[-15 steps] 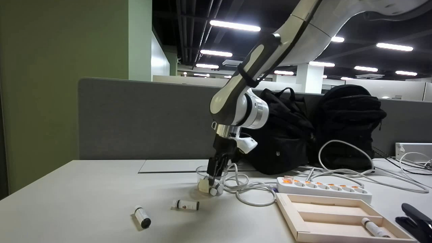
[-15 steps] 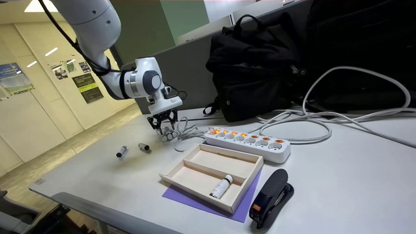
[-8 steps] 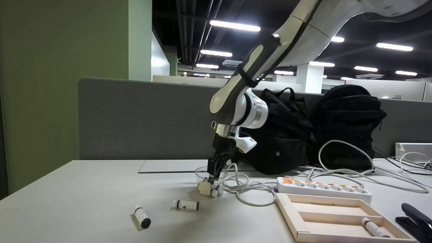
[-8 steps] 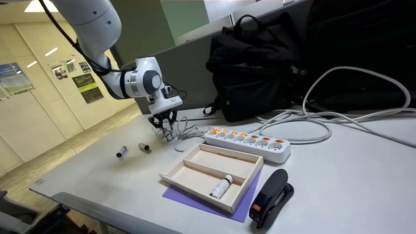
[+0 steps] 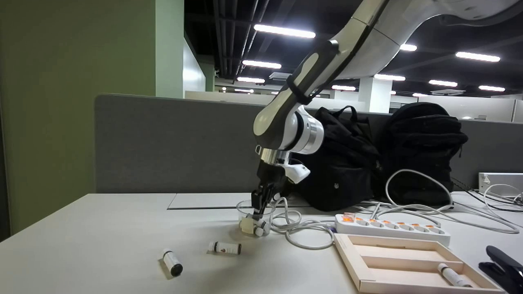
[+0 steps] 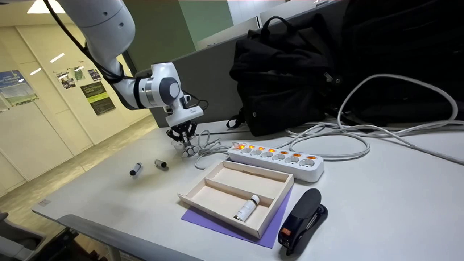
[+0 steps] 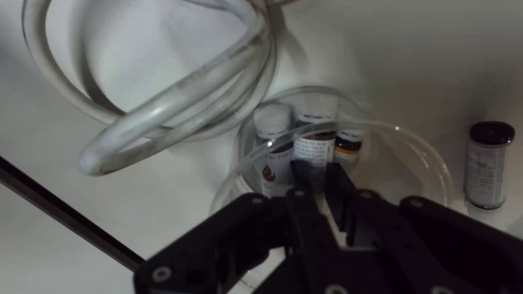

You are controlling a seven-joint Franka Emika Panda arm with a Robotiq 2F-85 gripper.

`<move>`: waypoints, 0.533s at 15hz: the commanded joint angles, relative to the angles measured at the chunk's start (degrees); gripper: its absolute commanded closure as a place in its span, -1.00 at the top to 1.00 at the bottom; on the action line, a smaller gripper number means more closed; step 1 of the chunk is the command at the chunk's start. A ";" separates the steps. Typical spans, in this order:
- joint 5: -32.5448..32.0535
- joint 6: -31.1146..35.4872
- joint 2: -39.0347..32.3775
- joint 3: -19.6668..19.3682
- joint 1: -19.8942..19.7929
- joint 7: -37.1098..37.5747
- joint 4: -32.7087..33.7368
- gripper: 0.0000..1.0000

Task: Take a bottle out of the cup and place it on the table

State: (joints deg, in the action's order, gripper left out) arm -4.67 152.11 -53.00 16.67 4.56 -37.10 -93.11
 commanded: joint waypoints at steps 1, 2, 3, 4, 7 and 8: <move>-1.13 -1.10 -0.96 -0.78 0.72 1.68 1.19 0.02; -1.12 -1.20 -1.28 -0.82 0.75 1.68 1.30 0.14; -1.07 -1.23 -1.67 -0.77 0.74 1.65 1.42 0.27; -1.11 -1.28 -1.94 -0.84 0.89 1.74 1.56 0.42; -1.19 -1.45 -2.26 -0.90 1.27 1.77 1.80 0.80; -1.25 -1.33 -2.33 -0.92 1.38 1.71 1.82 -0.06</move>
State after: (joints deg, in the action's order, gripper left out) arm -4.71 152.02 -53.84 16.53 5.33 -37.07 -93.05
